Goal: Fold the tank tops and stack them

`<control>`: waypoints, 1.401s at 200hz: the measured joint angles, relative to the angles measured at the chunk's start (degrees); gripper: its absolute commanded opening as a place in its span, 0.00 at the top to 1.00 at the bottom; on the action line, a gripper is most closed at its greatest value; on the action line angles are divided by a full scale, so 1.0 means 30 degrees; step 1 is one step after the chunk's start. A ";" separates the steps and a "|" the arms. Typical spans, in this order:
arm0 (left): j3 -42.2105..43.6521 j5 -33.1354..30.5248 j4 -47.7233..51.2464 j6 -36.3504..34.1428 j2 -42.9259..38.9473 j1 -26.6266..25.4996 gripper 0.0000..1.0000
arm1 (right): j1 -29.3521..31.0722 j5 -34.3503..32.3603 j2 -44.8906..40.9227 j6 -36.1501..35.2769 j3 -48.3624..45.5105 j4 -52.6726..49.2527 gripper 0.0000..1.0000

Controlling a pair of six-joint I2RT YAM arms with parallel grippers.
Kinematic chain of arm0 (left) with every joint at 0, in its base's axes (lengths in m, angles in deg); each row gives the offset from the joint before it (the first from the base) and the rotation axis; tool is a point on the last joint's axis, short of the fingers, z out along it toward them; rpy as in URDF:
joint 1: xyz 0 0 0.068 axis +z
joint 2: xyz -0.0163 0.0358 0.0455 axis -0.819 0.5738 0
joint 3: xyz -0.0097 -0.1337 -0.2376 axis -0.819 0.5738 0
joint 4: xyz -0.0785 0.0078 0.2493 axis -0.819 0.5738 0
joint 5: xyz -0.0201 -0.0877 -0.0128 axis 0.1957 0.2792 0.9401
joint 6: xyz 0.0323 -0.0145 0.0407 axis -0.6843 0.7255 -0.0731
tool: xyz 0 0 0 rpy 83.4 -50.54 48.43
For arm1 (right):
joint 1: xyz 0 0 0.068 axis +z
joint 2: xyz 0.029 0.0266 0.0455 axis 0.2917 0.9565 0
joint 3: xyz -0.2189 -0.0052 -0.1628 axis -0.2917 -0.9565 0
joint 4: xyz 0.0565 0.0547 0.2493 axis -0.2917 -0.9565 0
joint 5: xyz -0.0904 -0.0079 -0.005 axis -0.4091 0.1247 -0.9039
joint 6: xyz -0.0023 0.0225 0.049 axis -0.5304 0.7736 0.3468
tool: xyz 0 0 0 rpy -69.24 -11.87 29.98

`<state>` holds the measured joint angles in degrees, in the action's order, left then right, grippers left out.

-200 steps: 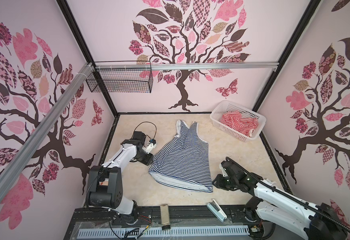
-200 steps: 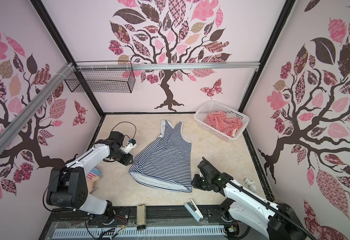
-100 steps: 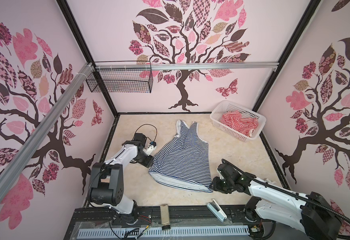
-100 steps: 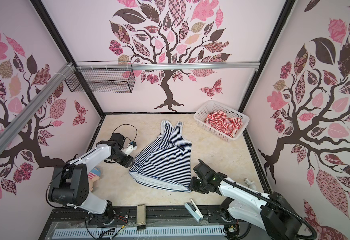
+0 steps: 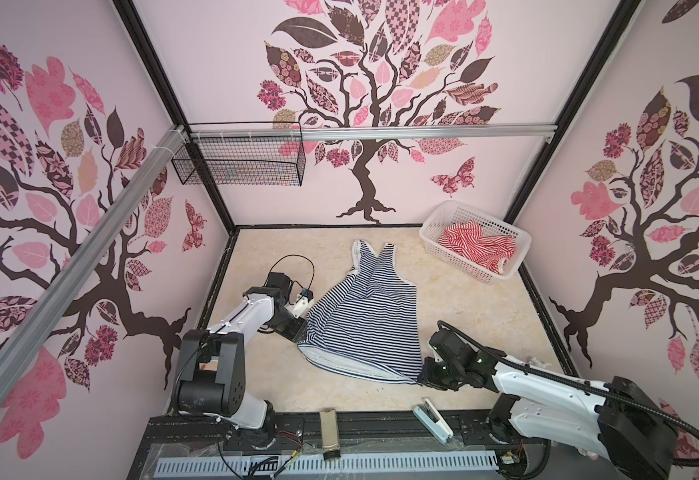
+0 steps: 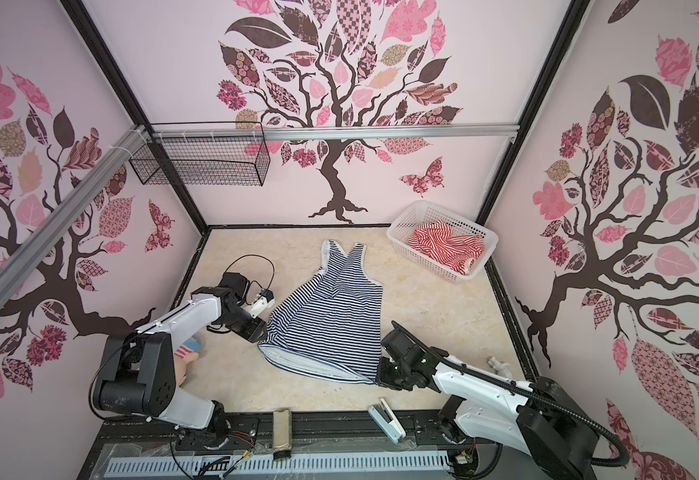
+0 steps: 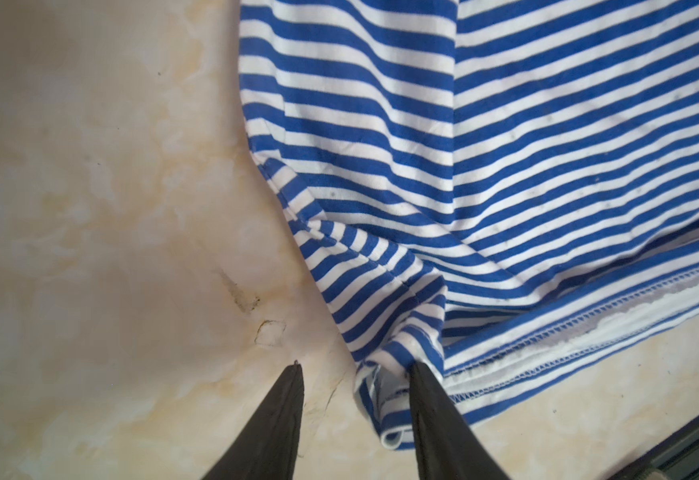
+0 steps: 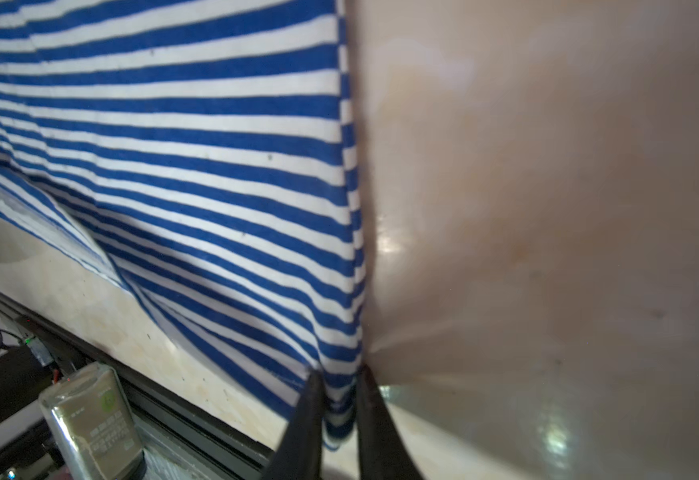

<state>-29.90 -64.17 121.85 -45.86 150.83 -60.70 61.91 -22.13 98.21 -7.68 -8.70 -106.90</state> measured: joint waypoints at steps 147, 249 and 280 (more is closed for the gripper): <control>-0.1435 0.2463 0.1100 0.0867 0.0226 -0.0670 0.52 | -0.2805 -0.3417 0.3468 -0.4663 0.4328 -0.3038 1.00; -0.1384 0.1122 0.0678 0.1362 0.1202 -0.2535 0.53 | -0.2805 -0.2667 0.3184 -0.4707 0.3796 -0.2361 1.00; -0.1144 0.0721 0.0313 0.1552 0.1202 -0.2528 0.54 | -0.2805 -0.2492 0.3184 -0.4699 0.3796 -0.2229 1.00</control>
<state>-33.33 -62.01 122.79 -41.20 154.44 -68.28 53.49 -29.60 107.76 -21.78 2.69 -113.59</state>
